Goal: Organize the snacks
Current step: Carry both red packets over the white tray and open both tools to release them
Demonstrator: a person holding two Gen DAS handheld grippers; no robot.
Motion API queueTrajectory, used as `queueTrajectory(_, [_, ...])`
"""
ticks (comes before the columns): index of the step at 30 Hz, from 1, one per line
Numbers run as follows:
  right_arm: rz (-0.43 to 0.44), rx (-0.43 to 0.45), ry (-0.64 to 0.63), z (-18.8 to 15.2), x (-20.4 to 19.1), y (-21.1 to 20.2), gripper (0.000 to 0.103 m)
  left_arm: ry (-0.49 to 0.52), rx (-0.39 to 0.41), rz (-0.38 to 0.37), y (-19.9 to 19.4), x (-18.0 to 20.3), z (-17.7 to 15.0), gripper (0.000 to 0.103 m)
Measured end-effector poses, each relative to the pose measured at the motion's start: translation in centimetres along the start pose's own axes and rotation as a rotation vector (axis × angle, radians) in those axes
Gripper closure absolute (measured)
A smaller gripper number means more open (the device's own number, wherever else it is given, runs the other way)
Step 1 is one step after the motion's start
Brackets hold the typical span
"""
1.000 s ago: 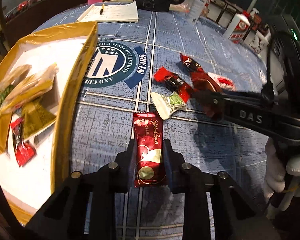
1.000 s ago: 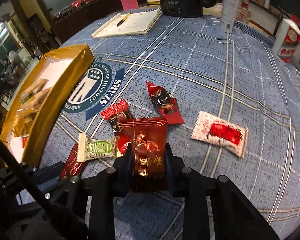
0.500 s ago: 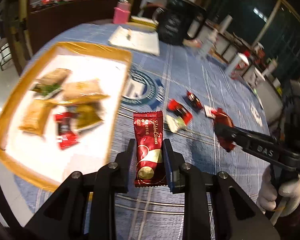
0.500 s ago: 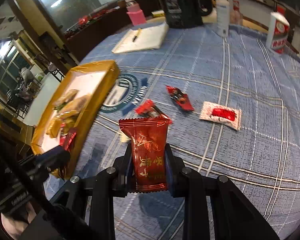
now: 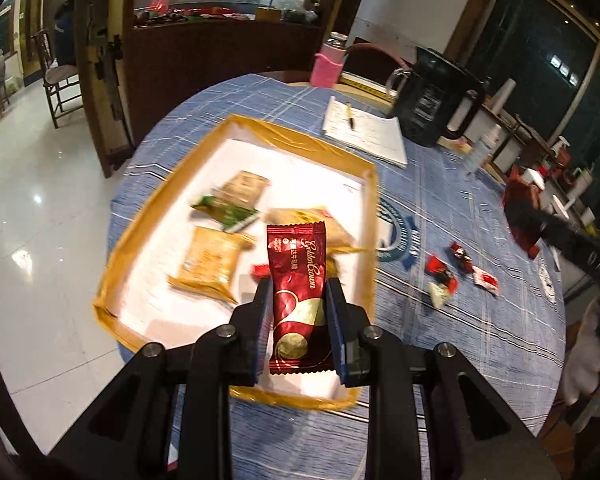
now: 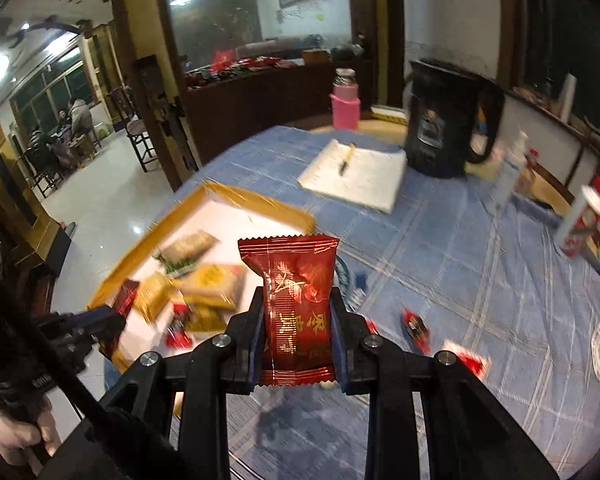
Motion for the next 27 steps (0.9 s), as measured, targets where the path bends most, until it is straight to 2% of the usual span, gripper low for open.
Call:
queueTrajectory(3, [0.026, -0.023, -0.013, 1.2, -2.0, 1.7, 0.075, -0.003, -0.012, 0.009, 0.6, -1.7, 0.9, 0.075])
queueTrajectory(11, [0.082, -0.123, -0.019, 1.0, -6.8, 6.5, 0.075, -0.008, -0.063, 0.006, 3.2, -5.1, 3.3, 0.075])
queueTrajectory(17, [0.107, -0.189, -0.011, 1.2, -9.2, 9.3, 0.075, -0.021, -0.127, -0.023, 5.1, -6.6, 3.4, 0.075])
queueTrajectory(22, [0.128, -0.254, 0.016, 0.7, -10.8, 11.4, 0.075, -0.027, -0.205, -0.052, 6.4, -7.1, 2.3, 0.075])
queueTrajectory(27, [0.128, -0.291, 0.030, 0.5, -11.9, 12.9, 0.075, 0.000, -0.224, -0.068, 6.1, -6.9, 2.0, 0.075])
Point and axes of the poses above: each gripper's, at about its wrist camera, not at the fingertips, and y roughly the way its jaws point, x to its right, z to its top, the point moved 2 cm from there along y, roughly the way its jaws point, and after that the axes turned 12 degrees about -z, right-handed, at the moved point
